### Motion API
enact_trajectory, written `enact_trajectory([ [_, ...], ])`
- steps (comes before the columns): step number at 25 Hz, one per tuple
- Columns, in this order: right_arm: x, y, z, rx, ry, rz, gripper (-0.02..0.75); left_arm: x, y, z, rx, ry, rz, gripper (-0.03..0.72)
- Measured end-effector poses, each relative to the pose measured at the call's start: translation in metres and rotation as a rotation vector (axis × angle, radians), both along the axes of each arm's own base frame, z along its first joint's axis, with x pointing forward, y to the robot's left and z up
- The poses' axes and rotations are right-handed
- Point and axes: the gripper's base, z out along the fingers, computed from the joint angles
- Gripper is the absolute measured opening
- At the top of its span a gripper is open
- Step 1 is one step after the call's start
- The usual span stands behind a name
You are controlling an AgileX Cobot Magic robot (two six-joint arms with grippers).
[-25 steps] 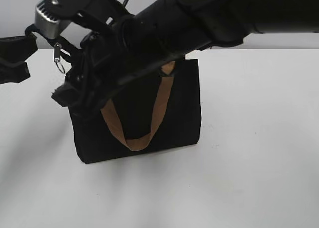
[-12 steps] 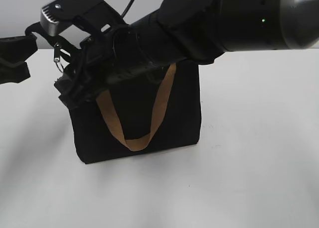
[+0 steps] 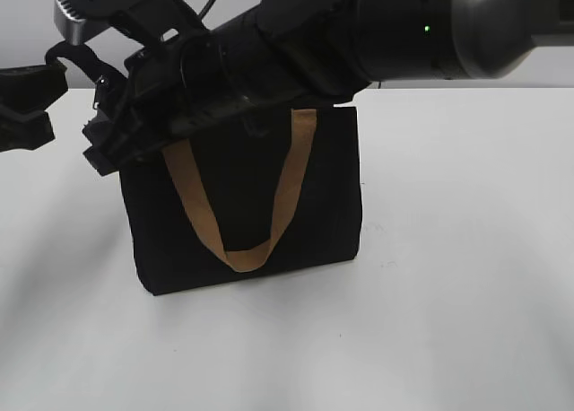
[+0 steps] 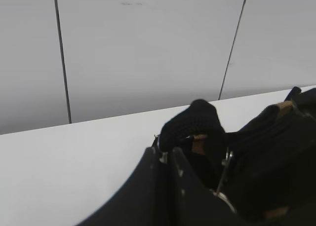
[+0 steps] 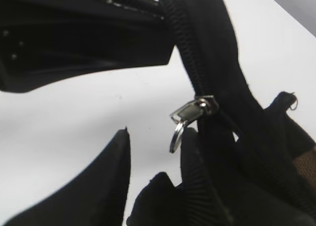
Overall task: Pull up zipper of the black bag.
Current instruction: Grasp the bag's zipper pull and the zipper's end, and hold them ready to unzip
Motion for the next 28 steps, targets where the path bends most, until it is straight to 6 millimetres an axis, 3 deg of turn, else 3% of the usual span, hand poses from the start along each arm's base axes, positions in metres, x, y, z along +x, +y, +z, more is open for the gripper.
enact_trajectory([
  [4, 0.001, 0.001, -0.001, 0.008, 0.019, -0.013, 0.094, 0.0, 0.0, 0.0, 0.001, 0.002, 0.0, 0.013],
  [8, 0.001, 0.001, -0.001, 0.026, 0.054, -0.037, 0.019, 0.0, 0.0, -0.001, 0.007, 0.015, 0.003, 0.013],
  [21, -0.012, -0.005, 0.03, 0.09, 0.099, -0.004, -0.001, 0.001, 0.01, -0.011, 0.049, 0.109, 0.054, 0.013],
  [28, 0.005, -0.026, 0.03, 0.124, 0.201, -0.081, -0.001, 0.0, 0.013, -0.015, 0.07, 0.156, 0.072, 0.013],
])
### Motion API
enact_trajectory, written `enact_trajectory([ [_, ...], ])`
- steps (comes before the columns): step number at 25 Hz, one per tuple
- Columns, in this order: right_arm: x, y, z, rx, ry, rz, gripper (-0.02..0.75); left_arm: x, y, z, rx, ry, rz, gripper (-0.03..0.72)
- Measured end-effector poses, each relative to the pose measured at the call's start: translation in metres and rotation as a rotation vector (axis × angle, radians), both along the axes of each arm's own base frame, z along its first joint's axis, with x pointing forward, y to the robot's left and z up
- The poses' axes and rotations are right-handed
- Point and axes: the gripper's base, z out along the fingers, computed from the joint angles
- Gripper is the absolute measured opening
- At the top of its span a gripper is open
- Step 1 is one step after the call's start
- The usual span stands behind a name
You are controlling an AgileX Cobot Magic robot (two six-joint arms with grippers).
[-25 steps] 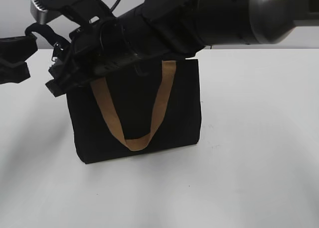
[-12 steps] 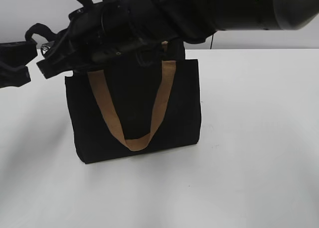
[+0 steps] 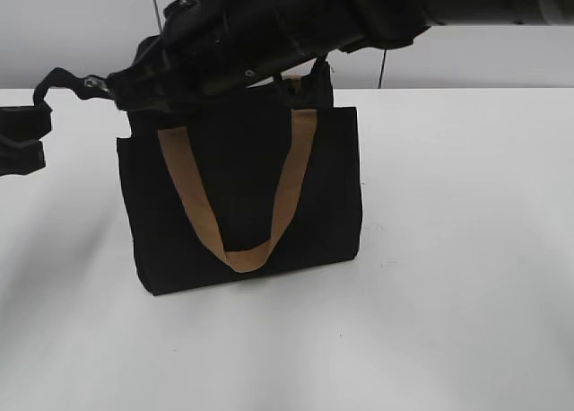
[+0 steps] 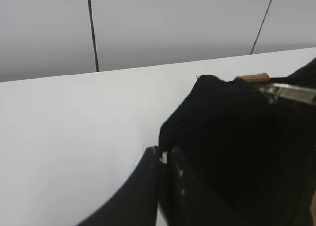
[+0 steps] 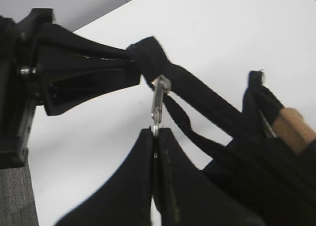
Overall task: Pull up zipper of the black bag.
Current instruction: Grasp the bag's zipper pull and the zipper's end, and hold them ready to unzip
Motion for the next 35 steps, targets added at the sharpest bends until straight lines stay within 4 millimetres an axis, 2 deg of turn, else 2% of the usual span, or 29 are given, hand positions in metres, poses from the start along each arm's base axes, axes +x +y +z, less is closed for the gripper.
enact_trajectory([
  [7, 0.012, -0.015, -0.001, 0.003, 0.025, -0.038, -0.001, 0.0, 0.001, -0.002, 0.007, 0.018, 0.004, 0.012],
  [22, 0.014, -0.019, -0.002, -0.024, 0.019, -0.023, -0.001, -0.003, 0.003, -0.01, 0.045, 0.106, 0.022, 0.012],
  [35, 0.015, -0.023, -0.007, -0.116, -0.033, 0.006, -0.001, -0.006, 0.006, -0.015, 0.074, 0.176, 0.036, 0.012],
])
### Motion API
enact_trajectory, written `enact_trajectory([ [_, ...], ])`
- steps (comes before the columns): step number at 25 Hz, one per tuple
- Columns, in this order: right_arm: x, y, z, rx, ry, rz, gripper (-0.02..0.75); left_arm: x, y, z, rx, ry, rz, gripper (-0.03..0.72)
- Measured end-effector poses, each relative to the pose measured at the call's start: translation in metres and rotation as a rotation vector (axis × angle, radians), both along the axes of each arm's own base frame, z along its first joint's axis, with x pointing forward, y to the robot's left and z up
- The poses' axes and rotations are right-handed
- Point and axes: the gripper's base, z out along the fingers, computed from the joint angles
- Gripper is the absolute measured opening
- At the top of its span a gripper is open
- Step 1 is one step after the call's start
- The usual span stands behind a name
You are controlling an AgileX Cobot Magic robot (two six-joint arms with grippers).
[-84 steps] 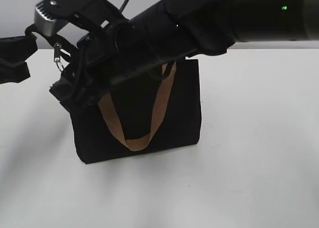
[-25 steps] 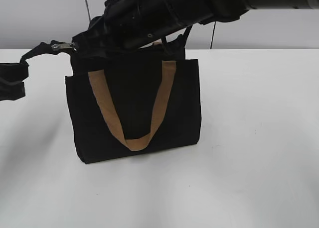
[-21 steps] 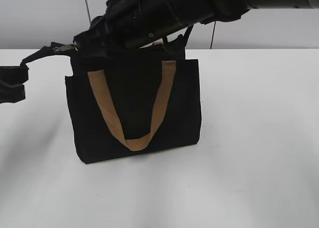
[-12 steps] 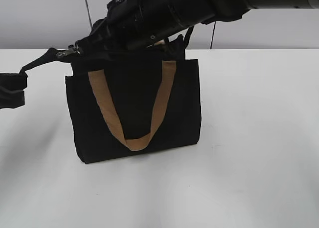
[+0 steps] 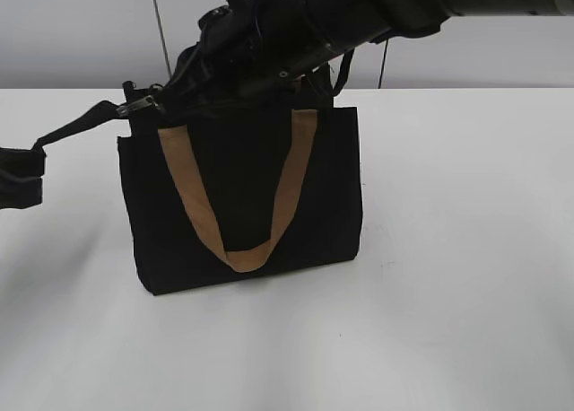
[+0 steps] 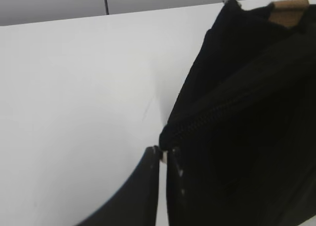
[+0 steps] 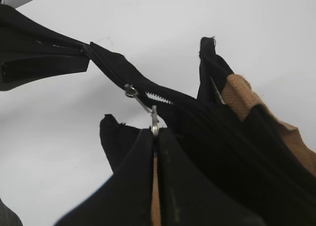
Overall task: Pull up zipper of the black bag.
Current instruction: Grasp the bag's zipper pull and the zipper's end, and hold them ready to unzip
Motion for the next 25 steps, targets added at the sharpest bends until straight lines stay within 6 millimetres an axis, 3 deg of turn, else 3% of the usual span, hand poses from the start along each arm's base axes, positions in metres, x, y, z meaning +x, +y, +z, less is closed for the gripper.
enact_trajectory([
  [16, 0.001, -0.002, -0.001, -0.033, -0.022, 0.01, -0.001, -0.002, 0.009, -0.006, 0.031, 0.076, 0.044, 0.011],
  [25, 0.024, -0.035, -0.003, -0.029, 0.023, -0.086, -0.001, -0.003, 0.011, -0.007, 0.04, 0.097, 0.056, -0.001],
])
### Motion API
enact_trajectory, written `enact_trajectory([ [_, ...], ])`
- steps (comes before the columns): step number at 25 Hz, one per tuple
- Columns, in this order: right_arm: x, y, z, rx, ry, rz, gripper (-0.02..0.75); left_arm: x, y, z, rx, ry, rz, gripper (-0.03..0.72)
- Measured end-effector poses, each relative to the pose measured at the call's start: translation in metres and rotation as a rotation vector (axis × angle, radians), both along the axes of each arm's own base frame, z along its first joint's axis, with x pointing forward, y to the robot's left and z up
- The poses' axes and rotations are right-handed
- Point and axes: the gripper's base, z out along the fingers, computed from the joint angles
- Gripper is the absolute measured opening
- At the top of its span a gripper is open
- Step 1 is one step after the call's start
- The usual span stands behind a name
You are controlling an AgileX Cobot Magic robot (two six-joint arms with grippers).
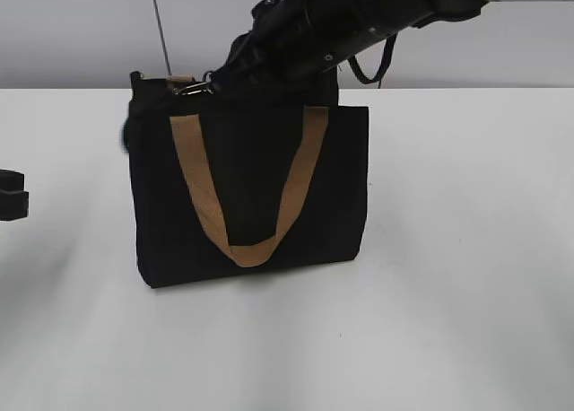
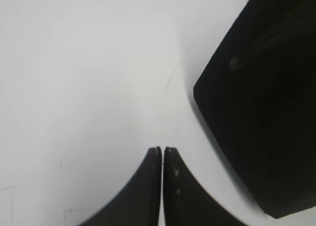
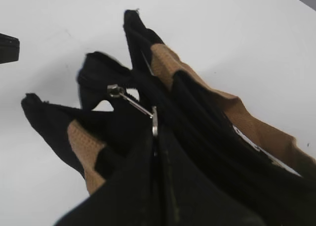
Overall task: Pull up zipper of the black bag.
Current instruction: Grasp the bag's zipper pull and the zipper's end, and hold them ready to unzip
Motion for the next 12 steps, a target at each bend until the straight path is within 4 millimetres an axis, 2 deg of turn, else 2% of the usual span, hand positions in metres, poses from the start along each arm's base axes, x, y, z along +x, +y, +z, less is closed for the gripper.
enact_trajectory([
  [6, 0.008, -0.02, -0.003, -0.002, 0.068, -0.013, -0.001, 0.0, 0.0, 0.0, 0.0, 0.001, 0.001, -0.003],
  [12, 0.008, -0.022, -0.003, 0.001, 0.09, -0.013, -0.001, 0.0, 0.0, 0.0, 0.0, 0.001, 0.001, -0.005],
])
